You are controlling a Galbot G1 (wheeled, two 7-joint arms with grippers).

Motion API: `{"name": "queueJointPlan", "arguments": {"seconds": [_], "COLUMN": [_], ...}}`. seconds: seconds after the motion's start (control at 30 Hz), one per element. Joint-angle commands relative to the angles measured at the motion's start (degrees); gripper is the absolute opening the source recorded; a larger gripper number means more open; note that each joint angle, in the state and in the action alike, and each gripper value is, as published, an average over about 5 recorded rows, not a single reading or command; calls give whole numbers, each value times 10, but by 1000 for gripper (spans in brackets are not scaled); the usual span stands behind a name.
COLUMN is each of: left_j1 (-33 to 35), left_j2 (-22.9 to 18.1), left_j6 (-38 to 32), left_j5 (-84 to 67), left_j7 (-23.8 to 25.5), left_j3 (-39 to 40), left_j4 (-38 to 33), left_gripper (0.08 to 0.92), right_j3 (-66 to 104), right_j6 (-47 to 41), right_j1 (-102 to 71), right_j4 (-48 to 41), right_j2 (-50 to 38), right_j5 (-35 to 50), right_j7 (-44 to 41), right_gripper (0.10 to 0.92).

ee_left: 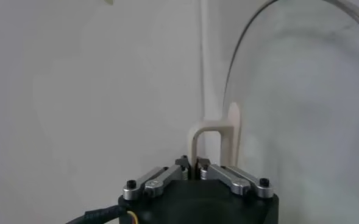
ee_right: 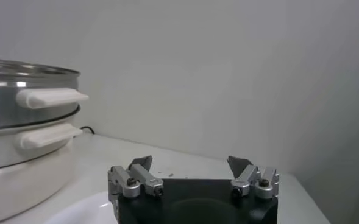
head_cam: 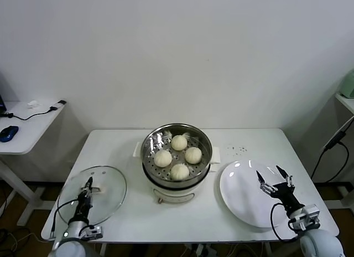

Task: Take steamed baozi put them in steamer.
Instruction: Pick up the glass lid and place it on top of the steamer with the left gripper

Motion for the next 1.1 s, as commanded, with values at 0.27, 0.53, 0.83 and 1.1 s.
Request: {"name": "queueJointPlan", "arguments": {"seconds": [0.27, 0.53, 0.83, 1.1], "left_j1": [157, 121, -134, -260], "left_j2": [125, 247, 286, 165], "left_j6": [194, 381, 472, 472], "left_j5": [-124, -108, -39, 73], "left_j7": [83, 126, 315, 441], "left_j3": [5, 101, 306, 418], "left_j4": [-357, -415, -413, -374], "left_gripper": [147, 147, 147, 147], "right_j3": [-8, -27, -44, -42], "right_j6": [1, -4, -5, -4], "right_j1": [23, 48, 83, 94], "right_j4": [-21, -28, -57, -72], "right_j2": [-13, -28, -22, -19], "right_j5": [-13, -15, -27, -29], "right_j7": [9, 17, 25, 29], "right_gripper": [823, 823, 823, 823]}}
